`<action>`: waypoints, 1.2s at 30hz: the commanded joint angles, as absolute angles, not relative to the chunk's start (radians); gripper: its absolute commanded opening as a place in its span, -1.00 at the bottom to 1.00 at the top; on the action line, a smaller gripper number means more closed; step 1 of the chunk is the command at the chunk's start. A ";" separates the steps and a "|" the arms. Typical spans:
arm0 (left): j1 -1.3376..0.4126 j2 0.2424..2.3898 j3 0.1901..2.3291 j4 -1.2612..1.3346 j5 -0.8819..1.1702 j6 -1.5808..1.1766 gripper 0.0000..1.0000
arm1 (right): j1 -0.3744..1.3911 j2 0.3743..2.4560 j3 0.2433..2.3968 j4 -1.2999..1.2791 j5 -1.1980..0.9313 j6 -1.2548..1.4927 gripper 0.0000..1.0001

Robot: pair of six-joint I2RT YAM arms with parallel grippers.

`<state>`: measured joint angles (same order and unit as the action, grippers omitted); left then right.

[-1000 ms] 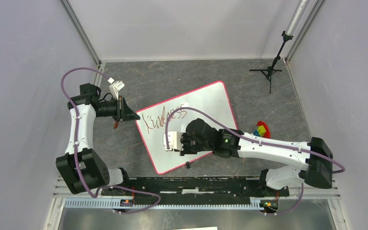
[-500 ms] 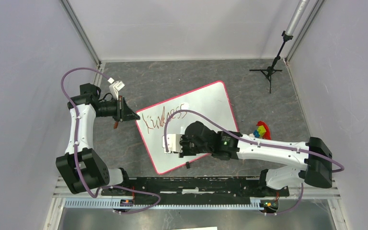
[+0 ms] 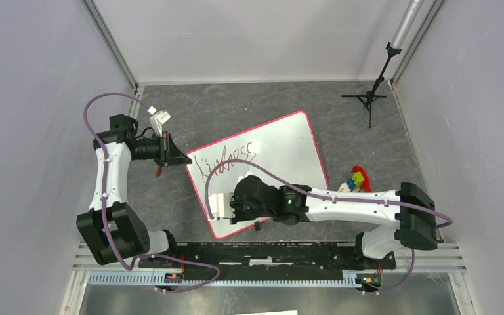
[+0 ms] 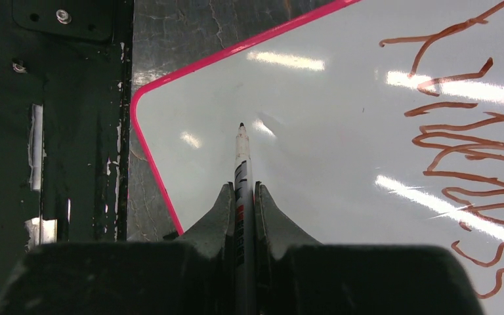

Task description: Write a sentence on the whiteboard

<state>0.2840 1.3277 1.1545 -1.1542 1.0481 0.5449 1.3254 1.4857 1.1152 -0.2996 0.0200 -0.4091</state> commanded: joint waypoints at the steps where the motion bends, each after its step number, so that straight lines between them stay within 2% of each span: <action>1: 0.278 1.325 1.151 -1.160 1.045 0.550 -0.70 | 1.350 1.514 1.173 -0.264 0.051 -0.399 -1.00; 25: 0.278 1.320 1.145 -1.160 1.037 0.552 -0.70 | 1.303 1.547 1.192 -0.221 0.190 -0.388 -1.00; 36: 0.278 1.321 1.145 -1.160 1.032 0.549 -0.70 | 1.295 1.488 1.092 -0.252 0.161 -0.377 -1.00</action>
<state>0.2840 1.3277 1.1538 -1.1503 1.0458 0.5449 1.3067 1.5333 1.1278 -0.2455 0.1413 -0.3893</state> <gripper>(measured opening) 0.217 0.124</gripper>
